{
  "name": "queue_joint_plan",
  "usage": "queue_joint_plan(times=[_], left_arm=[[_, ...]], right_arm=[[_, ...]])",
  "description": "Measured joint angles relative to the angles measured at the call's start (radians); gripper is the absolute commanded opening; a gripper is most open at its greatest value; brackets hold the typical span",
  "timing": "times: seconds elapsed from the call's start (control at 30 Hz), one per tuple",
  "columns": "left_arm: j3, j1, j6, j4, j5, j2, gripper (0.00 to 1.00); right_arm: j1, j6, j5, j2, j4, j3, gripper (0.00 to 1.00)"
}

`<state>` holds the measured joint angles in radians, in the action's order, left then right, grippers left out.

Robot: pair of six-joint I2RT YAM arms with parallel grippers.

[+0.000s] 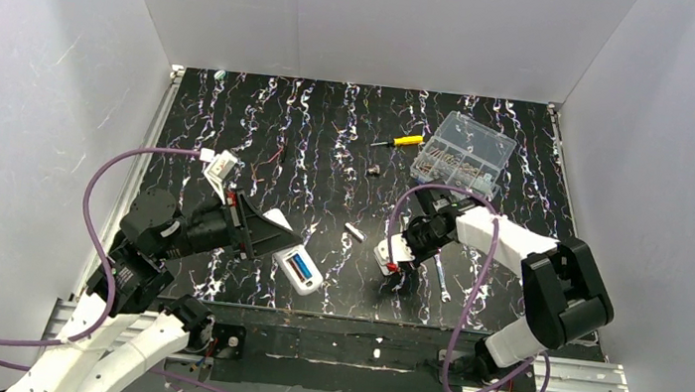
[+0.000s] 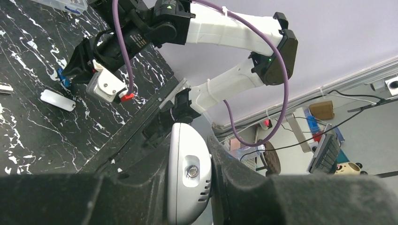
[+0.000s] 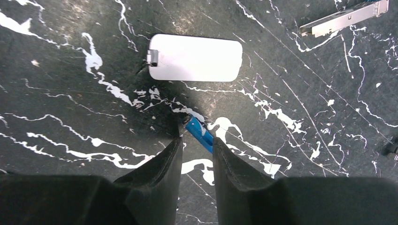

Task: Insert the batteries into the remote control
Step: Pick up the battery from the center of the board.

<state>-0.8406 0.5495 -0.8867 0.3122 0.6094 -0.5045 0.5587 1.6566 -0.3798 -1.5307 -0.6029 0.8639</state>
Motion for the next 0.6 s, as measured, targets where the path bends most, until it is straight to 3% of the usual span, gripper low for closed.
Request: queue_joint_plan(times=[0.6], left_arm=[[0.0,0.0,0.027,-0.034,-0.008,0.016,0.0]], right_arm=[[0.0,0.044,0.027,-0.075,-0.023,0.064,0.36]])
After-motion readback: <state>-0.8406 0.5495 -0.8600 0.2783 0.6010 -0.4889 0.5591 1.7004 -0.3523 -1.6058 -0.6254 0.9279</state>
